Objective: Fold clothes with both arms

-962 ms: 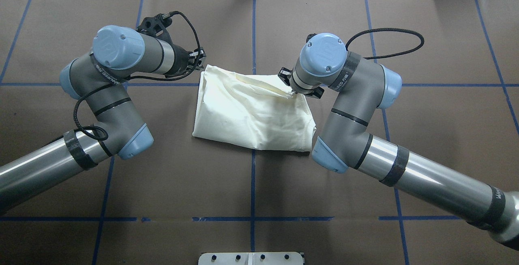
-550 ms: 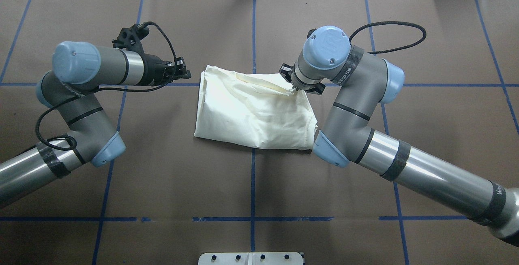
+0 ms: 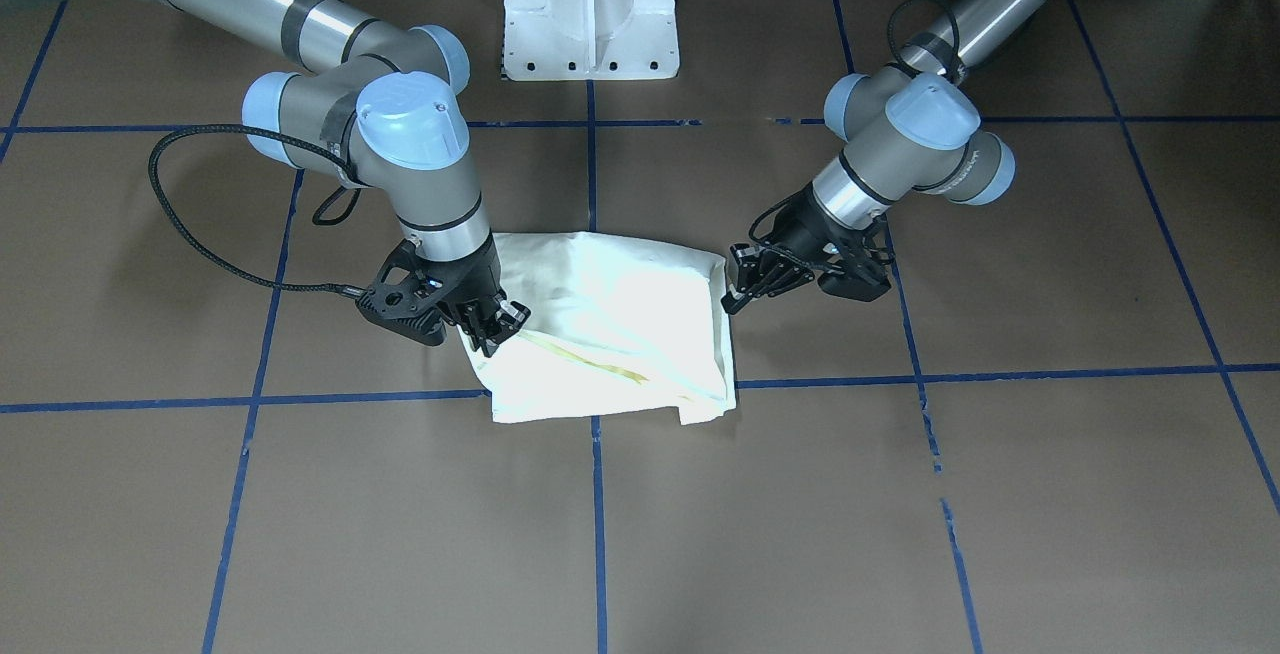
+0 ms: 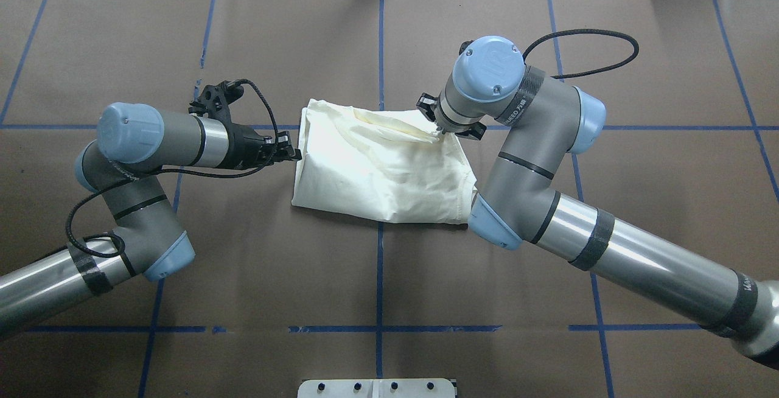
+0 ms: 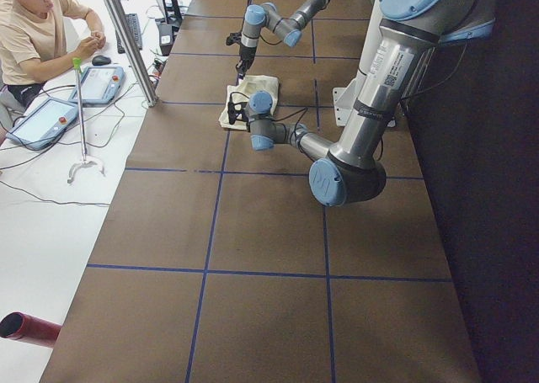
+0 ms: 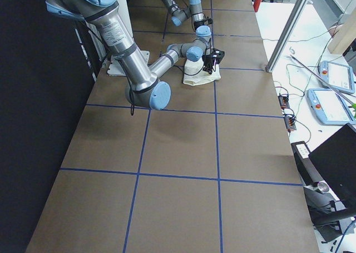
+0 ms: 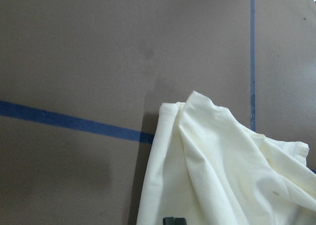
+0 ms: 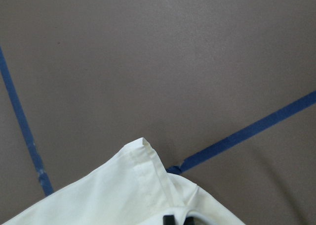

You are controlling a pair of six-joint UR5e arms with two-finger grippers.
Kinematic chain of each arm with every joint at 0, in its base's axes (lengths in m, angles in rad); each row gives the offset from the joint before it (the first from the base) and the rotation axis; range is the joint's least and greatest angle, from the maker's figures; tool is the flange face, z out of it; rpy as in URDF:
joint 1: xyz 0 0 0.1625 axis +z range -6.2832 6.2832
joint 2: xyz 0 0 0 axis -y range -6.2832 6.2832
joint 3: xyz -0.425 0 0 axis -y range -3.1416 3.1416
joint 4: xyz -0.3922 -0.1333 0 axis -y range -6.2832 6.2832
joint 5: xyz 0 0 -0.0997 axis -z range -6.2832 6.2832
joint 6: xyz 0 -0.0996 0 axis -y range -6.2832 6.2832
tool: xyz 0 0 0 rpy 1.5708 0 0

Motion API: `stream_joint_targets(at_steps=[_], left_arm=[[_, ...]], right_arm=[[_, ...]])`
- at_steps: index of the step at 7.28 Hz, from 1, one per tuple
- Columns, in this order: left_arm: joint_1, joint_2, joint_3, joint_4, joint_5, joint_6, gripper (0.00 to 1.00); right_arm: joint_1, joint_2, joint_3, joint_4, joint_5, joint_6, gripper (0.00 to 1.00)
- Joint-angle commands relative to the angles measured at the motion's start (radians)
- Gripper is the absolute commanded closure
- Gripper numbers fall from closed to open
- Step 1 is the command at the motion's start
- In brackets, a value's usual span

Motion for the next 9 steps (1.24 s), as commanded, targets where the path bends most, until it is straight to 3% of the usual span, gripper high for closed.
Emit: stream_joint_targets(at_steps=[1,2,6,9], left_arm=[[0.018,-0.003,0.044,-0.07,-0.003,-0.002,1.0],[0.029,-0.003,0.049,-0.1,-0.009,-0.002,1.0],[0.03,0.022,0.11,-0.386,-0.234,0.0,1.0],[0.058,0.02,0.118,-0.43,-0.24,-0.002,1.0]], right_arm=[[-0.001,0.007,0.0,0.0,0.0,0.001,1.0],[-0.001,0.007,0.0,0.0,0.0,0.001,1.0],[-0.001,0.007,-0.005,0.0,0.0,0.002,1.0],[-0.001,0.007,-0.005,-0.002,-0.002,0.007,1.0]])
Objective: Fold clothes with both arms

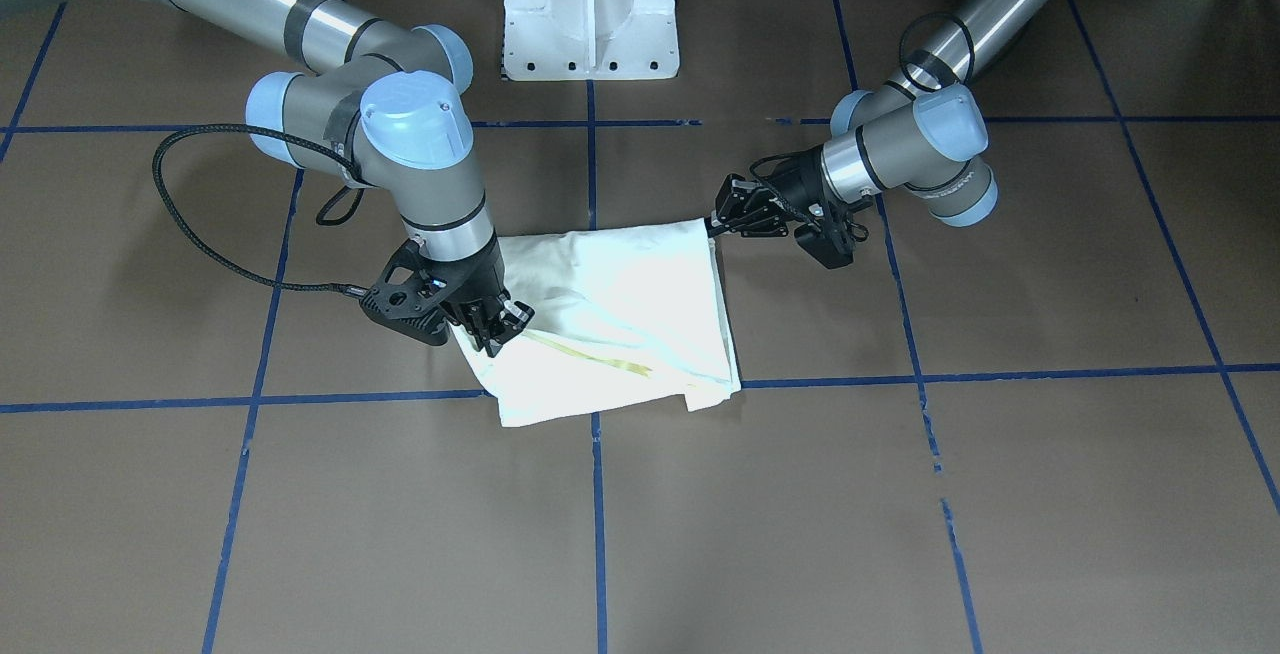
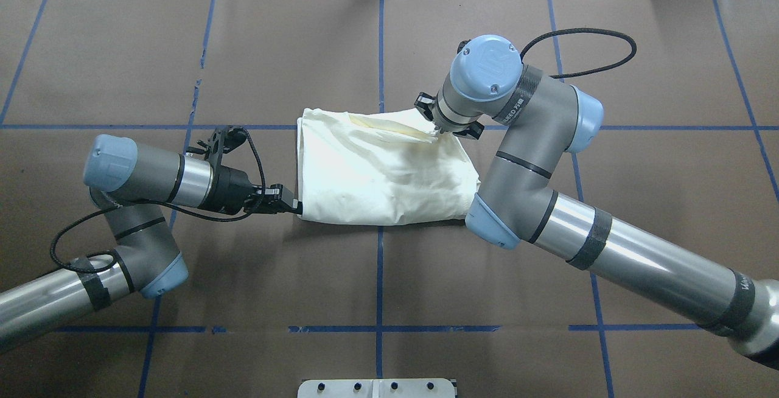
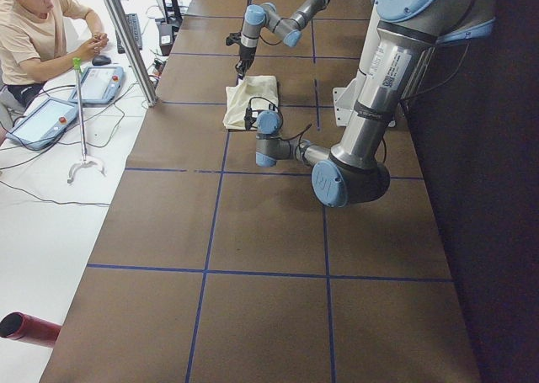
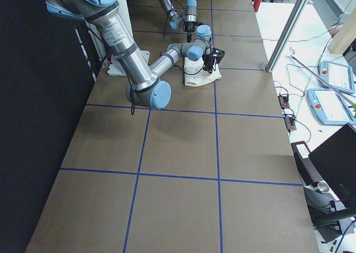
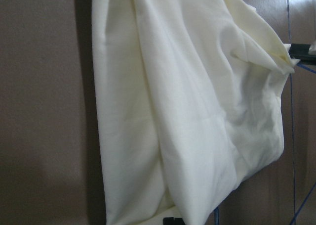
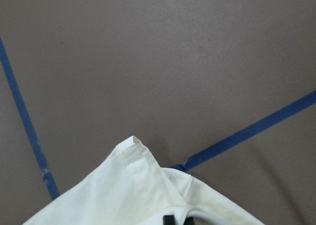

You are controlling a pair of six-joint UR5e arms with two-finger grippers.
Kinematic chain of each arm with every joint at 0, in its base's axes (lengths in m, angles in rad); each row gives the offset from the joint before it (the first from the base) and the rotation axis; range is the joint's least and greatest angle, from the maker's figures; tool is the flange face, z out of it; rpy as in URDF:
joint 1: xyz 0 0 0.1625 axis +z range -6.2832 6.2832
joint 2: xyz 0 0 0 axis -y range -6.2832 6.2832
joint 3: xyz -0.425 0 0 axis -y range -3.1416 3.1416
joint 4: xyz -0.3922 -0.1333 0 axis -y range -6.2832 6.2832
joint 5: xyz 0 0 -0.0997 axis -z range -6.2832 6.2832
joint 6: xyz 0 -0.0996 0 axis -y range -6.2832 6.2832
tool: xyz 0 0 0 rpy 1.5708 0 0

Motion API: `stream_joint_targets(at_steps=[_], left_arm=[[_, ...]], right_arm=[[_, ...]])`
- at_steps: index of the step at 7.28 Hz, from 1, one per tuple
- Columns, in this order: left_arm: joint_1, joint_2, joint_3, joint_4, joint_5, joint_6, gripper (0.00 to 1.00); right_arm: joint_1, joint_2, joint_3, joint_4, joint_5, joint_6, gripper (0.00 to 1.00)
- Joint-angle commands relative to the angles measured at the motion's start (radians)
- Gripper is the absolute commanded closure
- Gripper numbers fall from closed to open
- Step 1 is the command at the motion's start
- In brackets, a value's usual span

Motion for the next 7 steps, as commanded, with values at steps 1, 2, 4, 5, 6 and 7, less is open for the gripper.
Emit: stream_joint_targets(at_steps=[1,2,4,5,6,7], left_arm=[[0.013,0.018,-0.003,-0.012,-0.043,-0.001,1.0],[0.01,0.073,-0.037,-0.024,-0.115,-0.007,1.0],[-0.042,0.066,-0.074,0.028,-0.093,-0.102,1.0],[-0.048,0.054,-0.104,0.064,-0.033,-0.162,1.0],[-0.048,0.01,-0.144,0.17,0.002,-0.165,1.0],[-0.044,-0.036,-0.164,0.275,0.072,-0.168,1.0]], right_arm=[[0.0,0.0,0.0,-0.001,-0.001,-0.001,1.0],[0.0,-0.002,0.0,-0.001,-0.001,-0.004,1.0],[0.0,-0.003,-0.002,-0.001,-0.001,-0.008,0.48],[0.003,0.0,-0.002,0.001,-0.001,-0.008,0.0],[0.033,0.0,0.011,-0.002,0.034,-0.016,0.0],[0.076,-0.005,0.023,0.001,0.133,-0.036,0.0]])
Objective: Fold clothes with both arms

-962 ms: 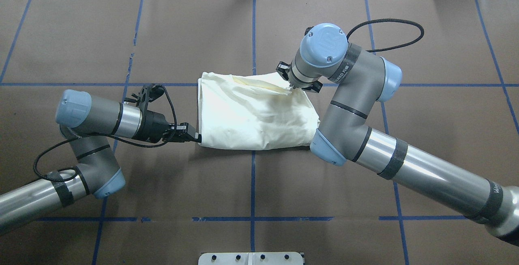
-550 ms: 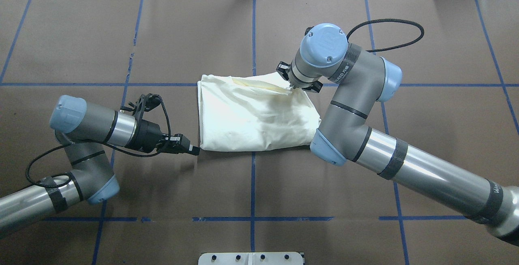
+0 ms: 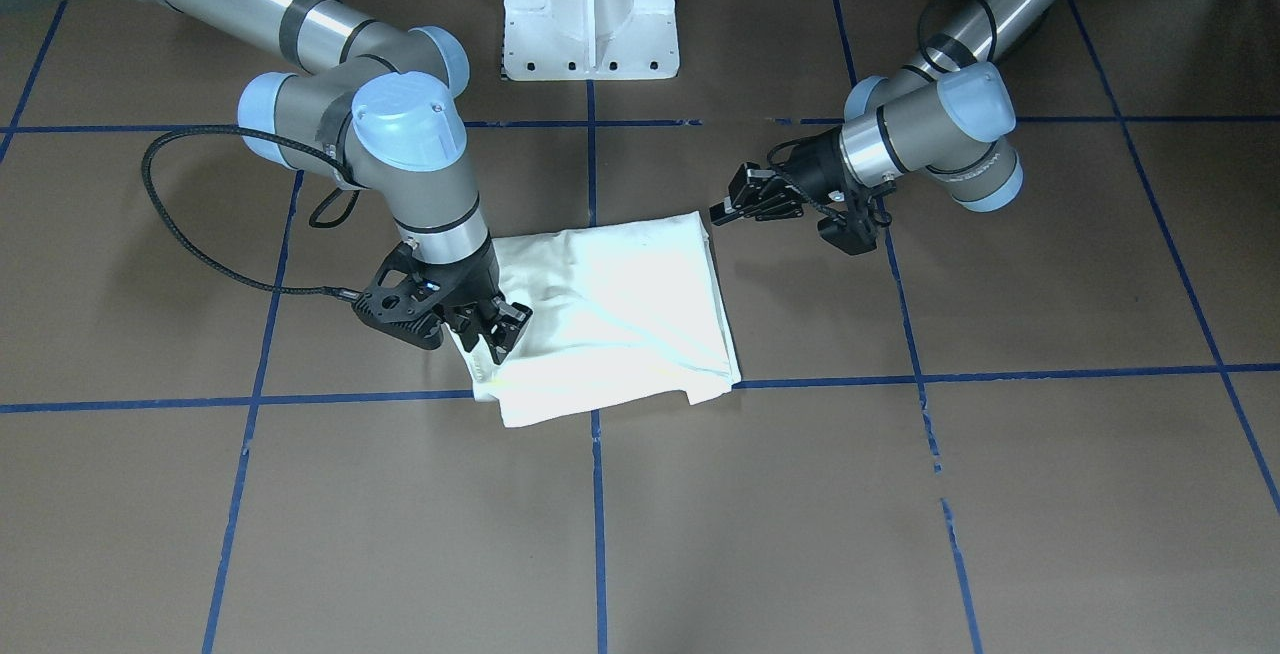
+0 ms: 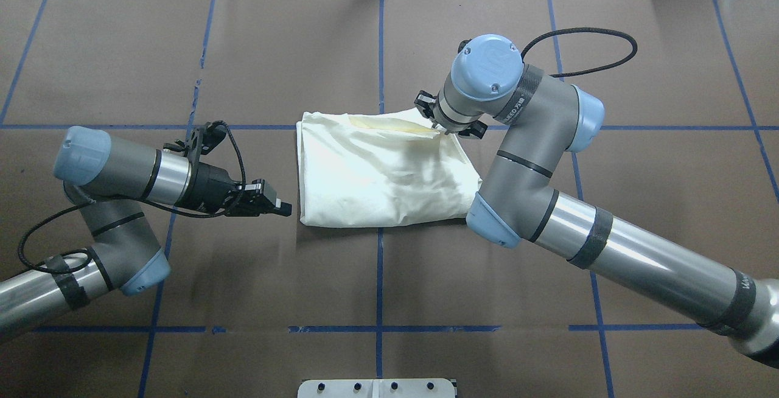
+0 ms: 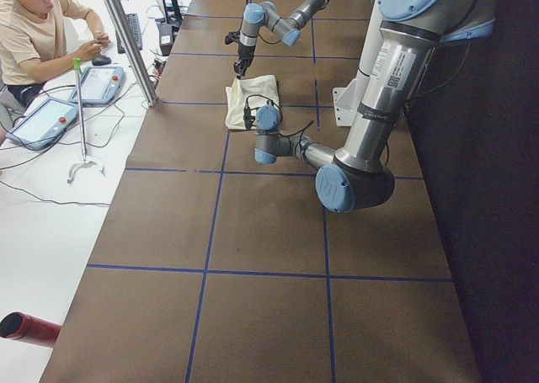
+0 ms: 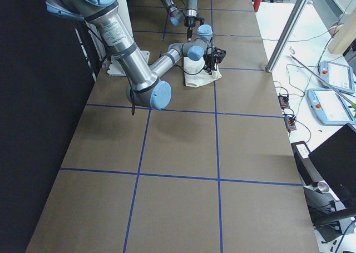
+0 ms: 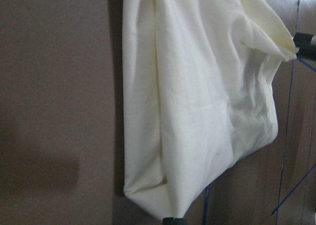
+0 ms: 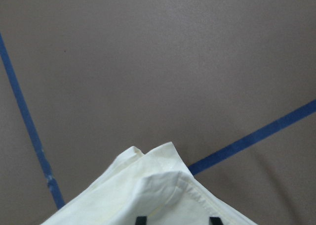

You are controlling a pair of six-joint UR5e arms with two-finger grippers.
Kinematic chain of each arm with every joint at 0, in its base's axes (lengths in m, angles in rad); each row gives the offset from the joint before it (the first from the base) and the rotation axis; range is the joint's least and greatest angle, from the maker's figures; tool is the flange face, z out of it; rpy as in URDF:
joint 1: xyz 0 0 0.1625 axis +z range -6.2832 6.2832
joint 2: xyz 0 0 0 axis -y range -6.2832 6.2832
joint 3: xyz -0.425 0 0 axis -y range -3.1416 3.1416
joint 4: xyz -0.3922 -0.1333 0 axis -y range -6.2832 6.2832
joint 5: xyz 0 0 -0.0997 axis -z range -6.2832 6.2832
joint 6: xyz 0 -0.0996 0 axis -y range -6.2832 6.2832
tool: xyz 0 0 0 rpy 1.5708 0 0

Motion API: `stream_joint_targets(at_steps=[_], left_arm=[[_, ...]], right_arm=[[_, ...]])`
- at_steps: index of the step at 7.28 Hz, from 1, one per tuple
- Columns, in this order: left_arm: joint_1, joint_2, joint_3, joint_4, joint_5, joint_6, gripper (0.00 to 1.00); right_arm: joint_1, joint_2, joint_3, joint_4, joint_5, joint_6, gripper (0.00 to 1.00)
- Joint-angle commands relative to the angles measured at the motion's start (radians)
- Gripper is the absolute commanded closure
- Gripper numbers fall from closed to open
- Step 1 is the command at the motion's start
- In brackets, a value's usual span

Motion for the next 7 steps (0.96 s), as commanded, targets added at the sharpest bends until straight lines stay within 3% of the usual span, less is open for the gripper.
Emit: stream_joint_targets(at_steps=[1,3,7], left_arm=[[0.018,-0.078,-0.031,0.168,0.101,-0.013,1.0],[0.128,-0.066,-0.022,0.177,0.235,-0.007,1.0],[0.127,0.004,-0.035,0.175,0.239,-0.002,1.0]], right_arm=[[0.068,-0.02,0.047,0.001,0.12,-0.019,0.0],[0.068,-0.028,0.056,0.001,0.118,-0.019,0.0],[0.068,-0.028,0.062,0.001,0.115,-0.019,0.0]])
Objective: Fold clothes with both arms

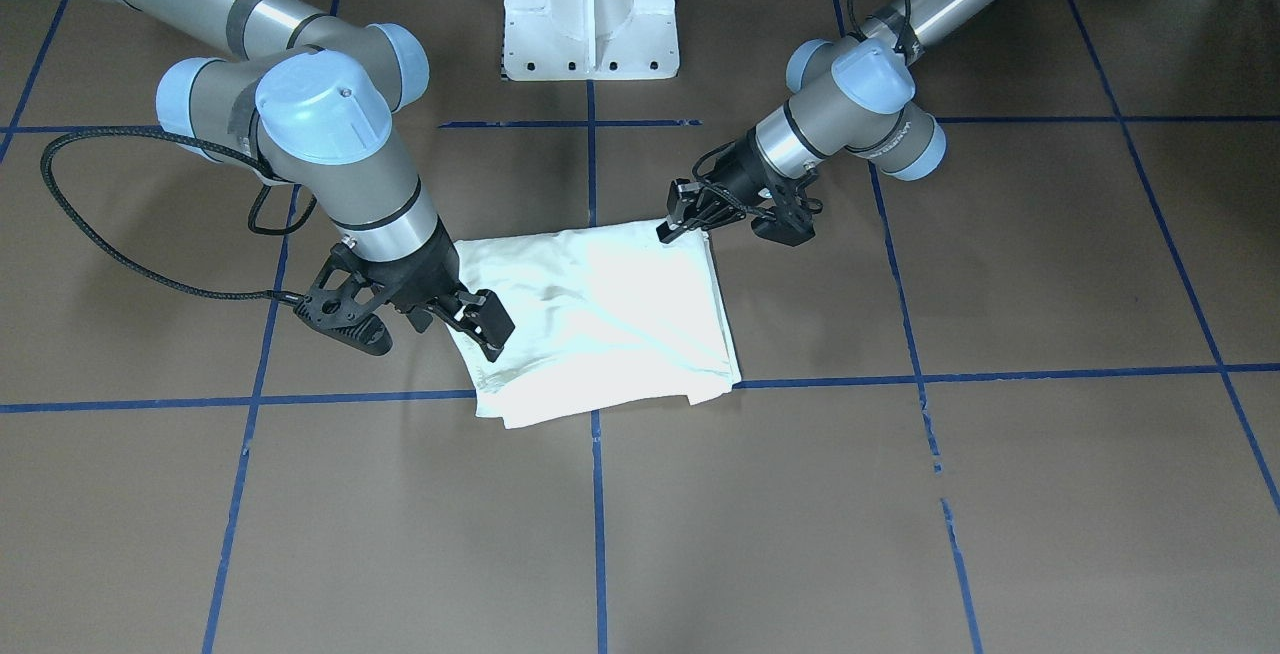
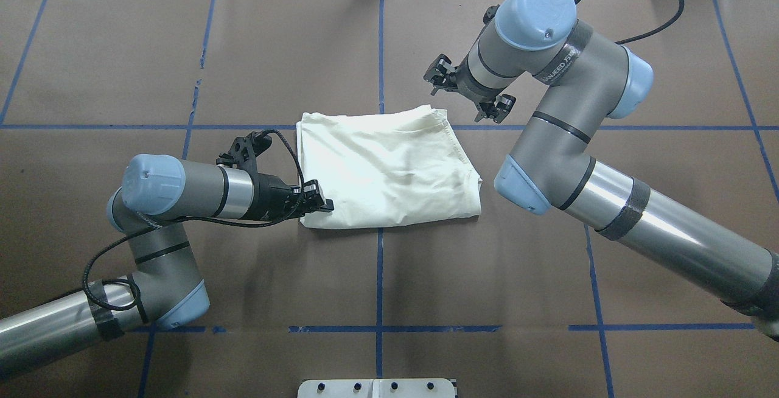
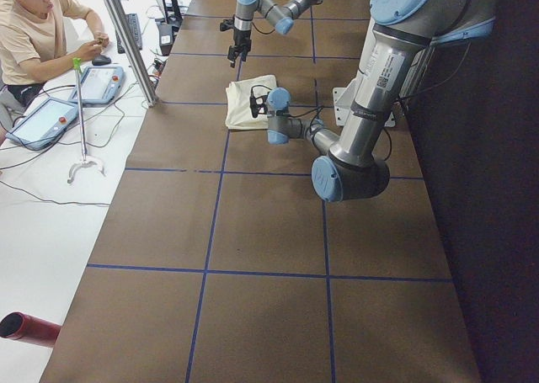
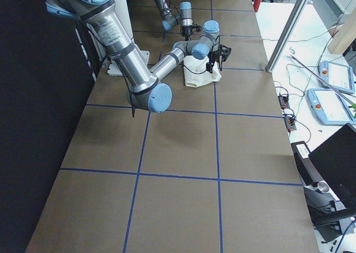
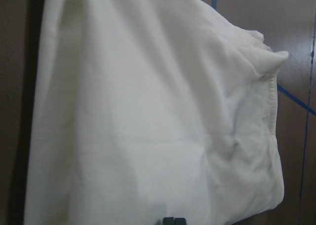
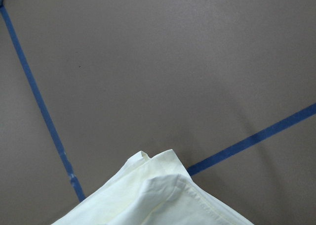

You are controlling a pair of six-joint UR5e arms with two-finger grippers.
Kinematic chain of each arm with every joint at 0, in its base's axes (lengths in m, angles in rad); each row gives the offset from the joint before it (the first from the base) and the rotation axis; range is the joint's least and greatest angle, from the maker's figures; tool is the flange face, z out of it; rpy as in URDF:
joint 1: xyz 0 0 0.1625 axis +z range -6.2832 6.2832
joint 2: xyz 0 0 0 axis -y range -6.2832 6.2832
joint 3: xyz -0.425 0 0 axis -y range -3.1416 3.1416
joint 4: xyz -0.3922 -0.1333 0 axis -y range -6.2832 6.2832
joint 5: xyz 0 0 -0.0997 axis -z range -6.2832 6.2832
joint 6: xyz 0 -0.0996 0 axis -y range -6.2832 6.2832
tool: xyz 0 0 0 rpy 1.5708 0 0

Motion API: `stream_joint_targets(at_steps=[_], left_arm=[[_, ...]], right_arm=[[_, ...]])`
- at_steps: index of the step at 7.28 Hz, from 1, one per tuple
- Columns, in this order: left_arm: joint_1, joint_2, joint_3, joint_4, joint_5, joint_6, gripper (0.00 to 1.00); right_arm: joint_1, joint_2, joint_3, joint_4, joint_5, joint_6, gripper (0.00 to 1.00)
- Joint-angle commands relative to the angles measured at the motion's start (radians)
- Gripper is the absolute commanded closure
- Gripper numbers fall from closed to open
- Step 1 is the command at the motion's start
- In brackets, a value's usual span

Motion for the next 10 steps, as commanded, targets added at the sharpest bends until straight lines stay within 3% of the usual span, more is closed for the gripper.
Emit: stream_joint_targets(at_steps=[1,6,8,10], left_arm=[[-0.001,0.032,-0.005,0.001,0.001,0.0,1.0],[0.007,0.12,-0.06,0.001,0.001,-0.001,1.0],[0.008,0.19,-0.13,-0.001,-0.002,-0.001,1.0],[0.004,0.329,-0.271,-0.001,-0.023,0.002,1.0]], right_arm=[[-0.001,0.0,0.003,0.0,-0.001,0.0,0.0],[-0.001,0.001,0.011,0.0,-0.002,0.0,0.0],[-0.001,-0.002,0.011,0.0,-0.002,0.0,0.0],[0.014,-0.052,0.05,0.0,0.007,-0.005,0.0]])
